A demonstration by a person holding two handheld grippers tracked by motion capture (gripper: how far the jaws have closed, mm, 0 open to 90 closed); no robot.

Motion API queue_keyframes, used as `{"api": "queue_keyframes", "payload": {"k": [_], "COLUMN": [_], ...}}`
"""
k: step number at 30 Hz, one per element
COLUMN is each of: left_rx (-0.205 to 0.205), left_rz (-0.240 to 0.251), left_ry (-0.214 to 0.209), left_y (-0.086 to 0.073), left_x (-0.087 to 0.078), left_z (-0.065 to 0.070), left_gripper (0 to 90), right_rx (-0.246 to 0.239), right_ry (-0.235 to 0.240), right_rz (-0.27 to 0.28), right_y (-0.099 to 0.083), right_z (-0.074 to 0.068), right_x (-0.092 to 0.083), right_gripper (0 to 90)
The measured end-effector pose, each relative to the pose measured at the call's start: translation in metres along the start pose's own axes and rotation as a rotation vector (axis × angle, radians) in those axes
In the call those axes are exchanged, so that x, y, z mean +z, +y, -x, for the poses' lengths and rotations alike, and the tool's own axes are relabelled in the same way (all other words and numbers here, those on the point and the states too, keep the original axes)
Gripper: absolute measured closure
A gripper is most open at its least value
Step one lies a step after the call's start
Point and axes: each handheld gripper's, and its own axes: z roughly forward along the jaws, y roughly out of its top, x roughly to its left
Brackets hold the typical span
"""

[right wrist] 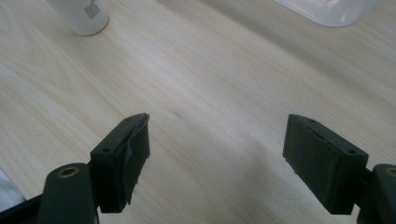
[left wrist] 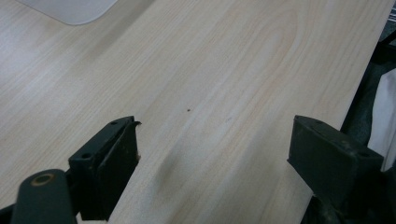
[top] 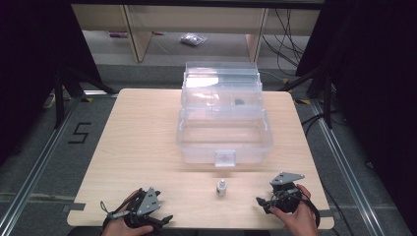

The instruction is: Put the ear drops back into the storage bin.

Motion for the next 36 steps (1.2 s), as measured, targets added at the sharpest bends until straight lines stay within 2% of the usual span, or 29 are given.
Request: {"api": "queue_keyframes", "payload": {"k": [2,3,4,5,6,7,9,10,11,13,14,15,16,18,19,20,22,23,24,25,28,29,32,33,34,36], "left_rx": [-0.001,0.0,0.0,0.0,-0.001,0.0,-0.002,-0.018,-0.016,-0.015,-0.014,0.001,-0.008,-0.015,-0.016,-0.016,-0.015,0.002,-0.001,0.001,-0.001,-0.02,-0.007,-0.004,0.001,-0.008], "left_rz": [0.0,0.0,-0.001,-0.001,-0.001,-0.002,0.001,0.0,0.0,-0.002,-0.001,0.0,-0.001,0.0,-0.001,0.0,0.0,0.0,-0.002,-0.002,-0.002,0.0,0.009,0.007,0.003,0.01], "left_ry": [0.0,0.0,0.0,0.0,0.001,0.001,0.002,0.002,0.004,0.003,0.003,0.002,0.002,0.004,0.003,0.003,0.003,0.001,0.0,0.0,0.003,0.004,0.006,0.006,0.006,0.004], "left_y": [0.0,0.0,0.0,0.0,0.0,0.0,0.0,0.0,0.0,0.0,0.0,0.0,0.0,0.0,0.0,0.0,0.0,0.0,0.0,0.0,0.0,0.0,0.0,0.0,0.0,0.0], "left_x": [0.0,0.0,0.0,0.0,0.0,0.0,0.0,0.0,0.0,0.0,0.0,0.0,0.0,0.0,0.0,0.0,0.0,0.0,0.0,0.0,0.0,0.0,-0.001,-0.001,-0.001,-0.001], "left_z": [0.0,0.0,0.0,0.0,0.0,0.0,0.0,0.001,0.001,0.001,0.001,0.0,0.0,0.0,0.0,0.0,0.0,0.0,0.0,0.0,0.0,0.001,0.0,-0.001,-0.001,0.0], "left_gripper": [15.4,15.4,15.3,15.4,15.3,15.4,15.3,15.4,15.4,15.4,15.3,15.4,15.4,15.4,15.4,15.4,15.4,15.4,15.4,15.3,15.4,15.4,15.4,15.4,15.4,15.4], "right_rx": [-0.018,-0.002,-0.022,-0.022,-0.015,-0.034,-0.029,-0.028,-0.048,-0.041,-0.054,-0.061,-0.078,-0.069,-0.09,-0.082,-0.105,-0.096,-0.121,-0.124,-0.151,-0.154,-0.164,-0.15,-0.173,-0.189], "right_ry": [0.003,0.007,0.006,0.002,0.008,0.009,0.01,0.013,0.012,0.02,0.023,0.026,0.024,0.032,0.029,0.035,0.037,0.041,0.033,0.04,0.041,0.043,0.051,0.05,0.052,0.05], "right_rz": [-0.004,-0.008,-0.009,0.008,-0.001,-0.017,-0.019,-0.005,-0.019,-0.012,-0.031,-0.028,-0.022,-0.033,-0.027,-0.036,-0.036,-0.035,-0.028,-0.042,-0.038,-0.042,-0.051,-0.06,-0.056,-0.059], "right_y": [0.001,0.002,0.003,0.003,0.004,0.004,0.006,0.007,0.008,0.01,0.012,0.013,0.014,0.017,0.018,0.02,0.022,0.023,0.024,0.026,0.03,0.031,0.036,0.036,0.037,0.039], "right_z": [-0.001,-0.002,-0.002,-0.004,-0.004,-0.004,-0.006,-0.007,-0.007,-0.01,-0.01,-0.011,-0.011,-0.014,-0.014,-0.016,-0.017,-0.019,-0.019,-0.019,-0.021,-0.022,-0.025,-0.027,-0.027,-0.029], "right_x": [0.0,0.0,0.0,0.002,0.001,0.0,-0.002,0.0,-0.001,0.0,-0.002,-0.001,-0.001,-0.001,0.0,0.0,0.001,0.002,0.004,0.003,0.005,0.005,0.005,0.005,0.007,0.009], "right_gripper": [23.0,23.0,23.0,22.9,23.0,23.0,22.9,23.0,23.2,23.4,23.6,23.8,24.0,24.2,24.4,24.5,24.6,24.7,24.7,24.8,24.8,24.8,24.9,25.0,25.0,25.0]}}
